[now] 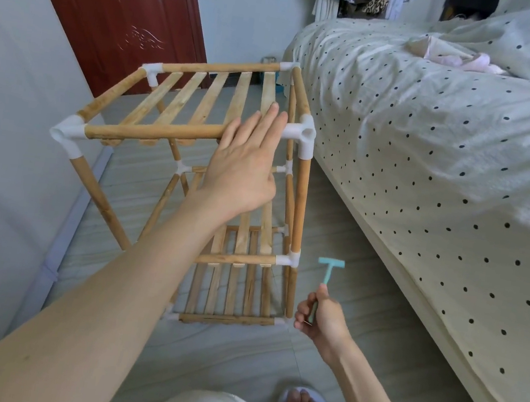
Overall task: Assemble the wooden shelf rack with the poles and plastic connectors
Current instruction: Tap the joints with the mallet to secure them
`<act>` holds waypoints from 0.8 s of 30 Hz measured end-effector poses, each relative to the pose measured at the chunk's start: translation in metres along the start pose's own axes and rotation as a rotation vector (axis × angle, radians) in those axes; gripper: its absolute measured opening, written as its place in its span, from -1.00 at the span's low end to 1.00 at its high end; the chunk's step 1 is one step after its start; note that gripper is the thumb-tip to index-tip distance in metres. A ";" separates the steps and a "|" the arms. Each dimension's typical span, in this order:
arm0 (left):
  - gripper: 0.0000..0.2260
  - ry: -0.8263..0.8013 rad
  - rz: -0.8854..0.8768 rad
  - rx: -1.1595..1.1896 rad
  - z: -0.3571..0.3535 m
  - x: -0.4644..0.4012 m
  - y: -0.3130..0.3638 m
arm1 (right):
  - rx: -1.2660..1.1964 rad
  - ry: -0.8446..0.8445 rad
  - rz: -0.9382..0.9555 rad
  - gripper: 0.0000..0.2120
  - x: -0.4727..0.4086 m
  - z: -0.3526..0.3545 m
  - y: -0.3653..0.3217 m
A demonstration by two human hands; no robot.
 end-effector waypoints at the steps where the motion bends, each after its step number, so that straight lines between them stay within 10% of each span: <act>1: -0.24 0.011 -0.032 -0.002 0.001 0.003 -0.003 | -0.027 0.021 0.020 -0.63 0.000 -0.003 -0.003; 5: -0.29 0.027 -0.087 0.021 0.010 0.021 -0.029 | -0.183 -0.018 0.054 -0.66 -0.006 -0.023 -0.015; 12: -0.46 0.049 0.378 -0.159 0.036 0.060 -0.109 | -0.215 -0.073 0.112 -0.60 -0.023 -0.052 -0.032; 24: -0.58 -0.036 -0.073 -0.112 0.048 0.029 -0.047 | -0.295 0.138 0.062 -0.62 -0.071 0.005 -0.039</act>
Point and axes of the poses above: each hand's wrist, its own x-axis away from the middle knuckle, its own z-axis out of the back of the hand, y = z × x, the point moved 2 cm from there along -x, towards the middle knuckle, and after that the axes turned 2 degrees about -z, right-handed, at the moved point
